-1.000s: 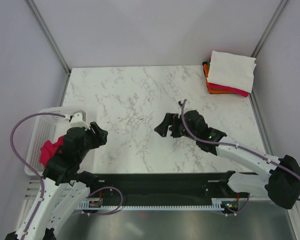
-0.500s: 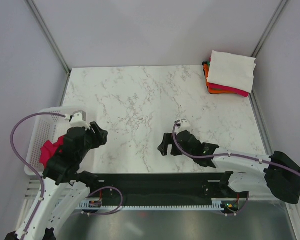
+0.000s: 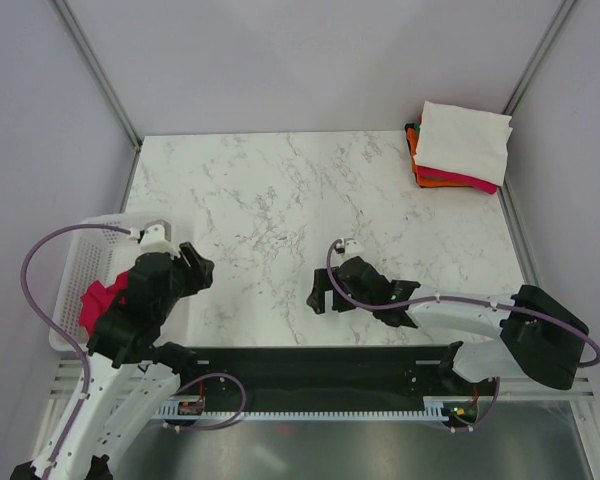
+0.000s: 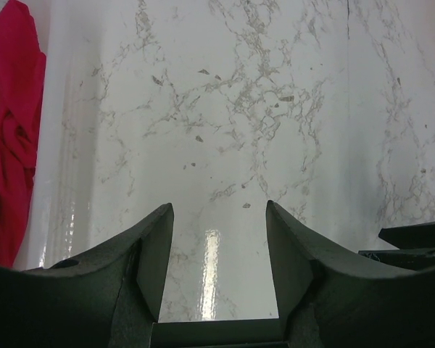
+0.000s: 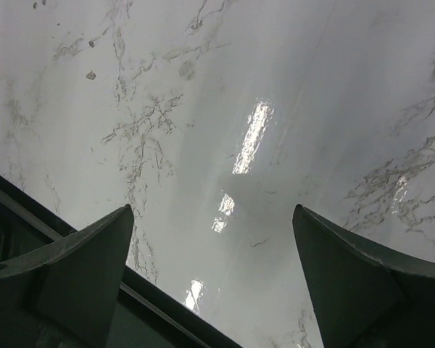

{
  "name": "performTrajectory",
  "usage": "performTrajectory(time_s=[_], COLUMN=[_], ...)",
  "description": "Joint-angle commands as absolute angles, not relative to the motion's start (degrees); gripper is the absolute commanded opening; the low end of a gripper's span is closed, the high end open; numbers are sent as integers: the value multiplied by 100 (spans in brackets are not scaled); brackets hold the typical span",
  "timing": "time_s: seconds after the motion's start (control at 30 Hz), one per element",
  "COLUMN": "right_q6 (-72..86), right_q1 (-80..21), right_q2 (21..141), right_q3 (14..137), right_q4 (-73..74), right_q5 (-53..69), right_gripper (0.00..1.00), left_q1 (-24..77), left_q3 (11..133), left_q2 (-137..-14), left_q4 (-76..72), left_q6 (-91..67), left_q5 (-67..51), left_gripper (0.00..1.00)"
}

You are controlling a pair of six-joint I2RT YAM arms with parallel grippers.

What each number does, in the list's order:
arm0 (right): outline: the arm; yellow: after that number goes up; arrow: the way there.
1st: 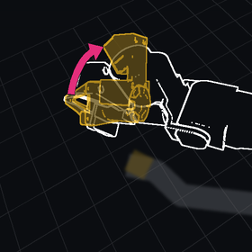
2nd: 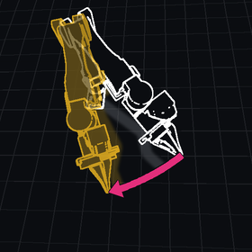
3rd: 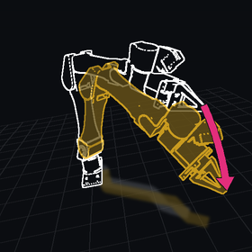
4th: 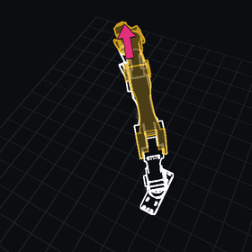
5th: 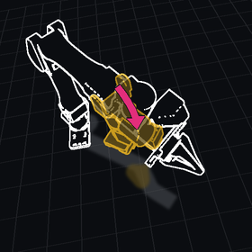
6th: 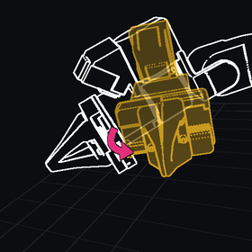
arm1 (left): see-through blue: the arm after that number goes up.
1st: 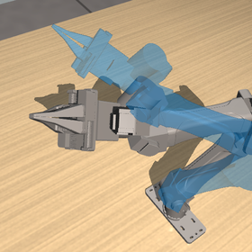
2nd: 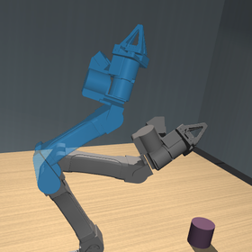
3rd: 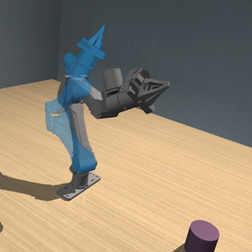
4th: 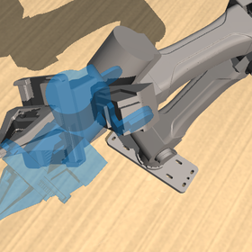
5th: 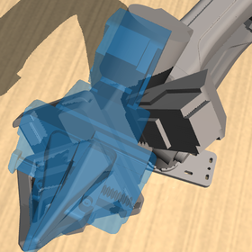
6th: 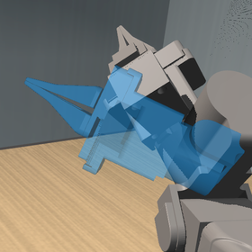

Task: Fold and stack the t-shirts
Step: Reset both grippers

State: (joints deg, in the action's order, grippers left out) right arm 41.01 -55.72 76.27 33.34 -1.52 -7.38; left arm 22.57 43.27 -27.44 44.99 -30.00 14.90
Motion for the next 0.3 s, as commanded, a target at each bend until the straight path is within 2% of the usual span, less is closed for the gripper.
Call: performTrajectory(time_s=[0.0,0.2,0.27], right_q6=[3973,3858,3893], right_q1=[-5590,-5590,-5599], right_q2=[7357,7164,6647], right_q3=[3349,3191,2849], right_q4=[-527,-878,-1237], right_q5=[-598,-308,-691], right_gripper=[98,98,98], left_q1=[2215,2197,2188], left_q3=[4351,4359,4351], left_q2=[-2795,-2786,-2795], left_q4=[4456,4465,4465], left_q6=[-3120,-3129,-3138], left_q5=[1626,1644,1652], left_gripper=[61,61,61])
